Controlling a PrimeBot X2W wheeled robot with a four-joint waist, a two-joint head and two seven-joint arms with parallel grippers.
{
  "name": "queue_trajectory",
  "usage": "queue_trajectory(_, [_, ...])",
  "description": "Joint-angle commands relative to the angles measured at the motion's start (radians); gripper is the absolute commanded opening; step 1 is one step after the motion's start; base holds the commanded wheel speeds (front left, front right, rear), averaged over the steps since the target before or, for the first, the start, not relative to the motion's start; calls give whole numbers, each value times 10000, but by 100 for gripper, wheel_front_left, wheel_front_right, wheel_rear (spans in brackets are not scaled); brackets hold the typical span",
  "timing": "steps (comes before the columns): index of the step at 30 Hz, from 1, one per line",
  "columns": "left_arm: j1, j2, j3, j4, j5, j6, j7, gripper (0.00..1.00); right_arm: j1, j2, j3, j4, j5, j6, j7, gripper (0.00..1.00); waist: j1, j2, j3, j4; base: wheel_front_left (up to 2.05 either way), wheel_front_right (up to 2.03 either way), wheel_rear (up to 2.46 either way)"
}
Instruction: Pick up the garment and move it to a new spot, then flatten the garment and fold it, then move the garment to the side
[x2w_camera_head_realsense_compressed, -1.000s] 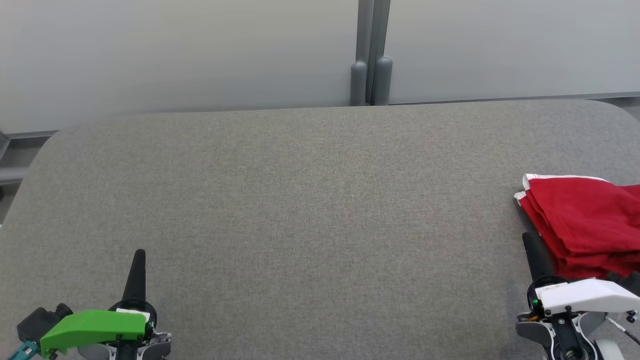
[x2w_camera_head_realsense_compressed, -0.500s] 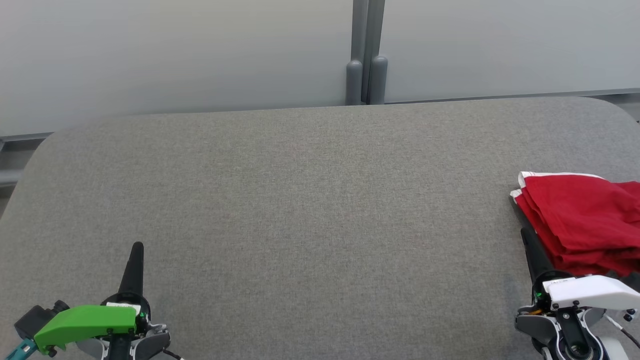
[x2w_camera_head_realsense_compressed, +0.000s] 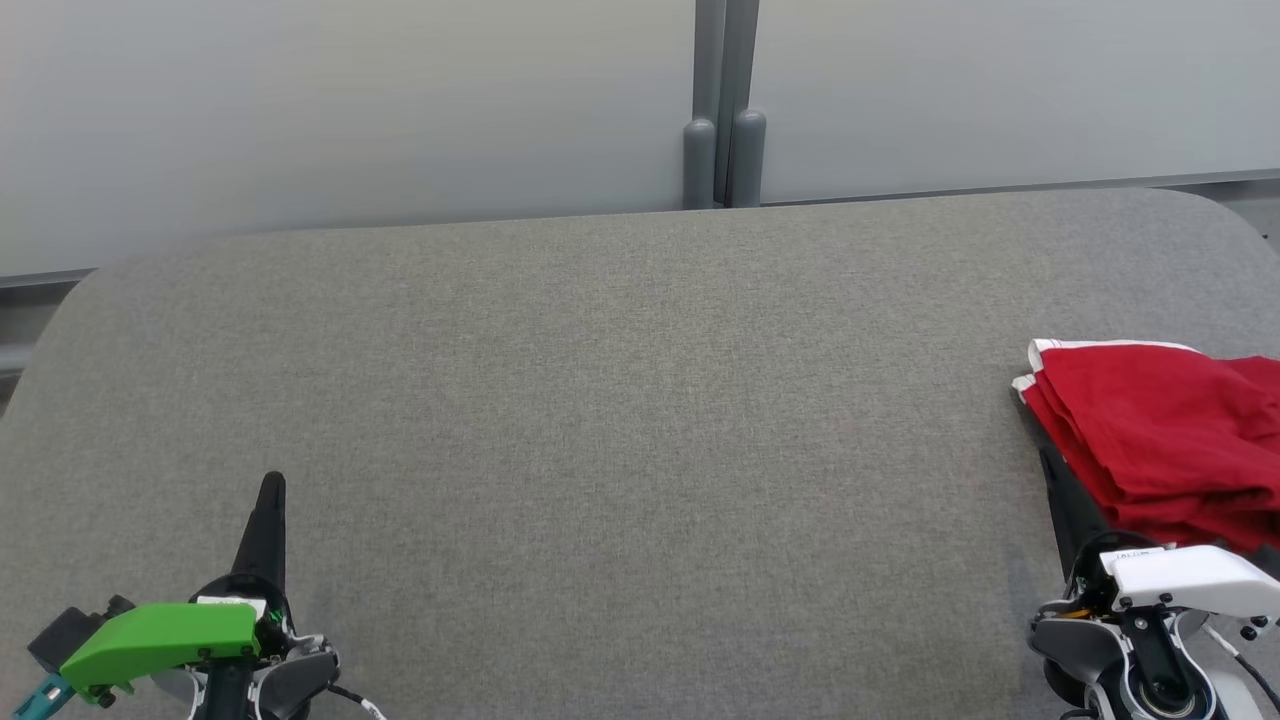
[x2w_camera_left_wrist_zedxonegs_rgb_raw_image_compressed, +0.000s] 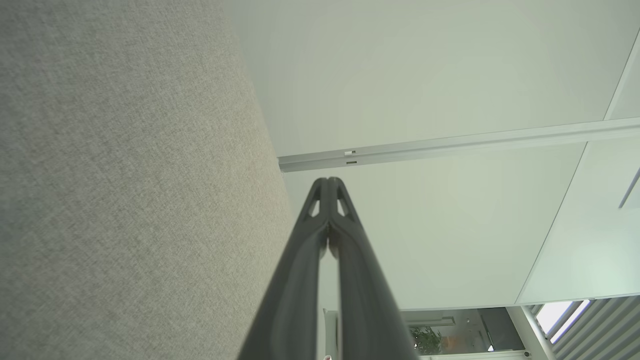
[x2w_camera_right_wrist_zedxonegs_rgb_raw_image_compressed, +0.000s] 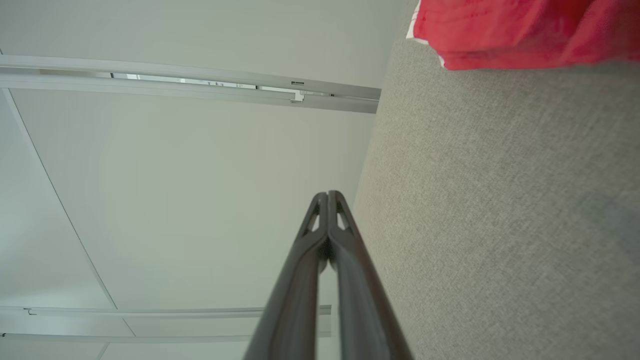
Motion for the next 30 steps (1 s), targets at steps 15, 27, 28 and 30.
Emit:
queue_trajectory(15, [-330,-110,216,-71,-1041,-54,326,0,-232,-73,-54,-57,1399,4,315,0,0,68,21,-128,0,0,0])
queue_trajectory(27, [-301,-124,235,-66,-1052,-55,362,0,-231,-71,-52,-54,1427,4,316,0,0,68,22,-136,0,0,0])
queue_trajectory(28, [-301,-124,237,-66,-1051,-55,363,0,-231,-71,-52,-52,1427,4,316,0,0,68,22,-136,0,0,0])
queue_trajectory(30, [-301,-127,239,-66,-1048,-55,365,0,-231,-71,-52,-52,1427,4,316,0,0,68,22,-136,0,0,0])
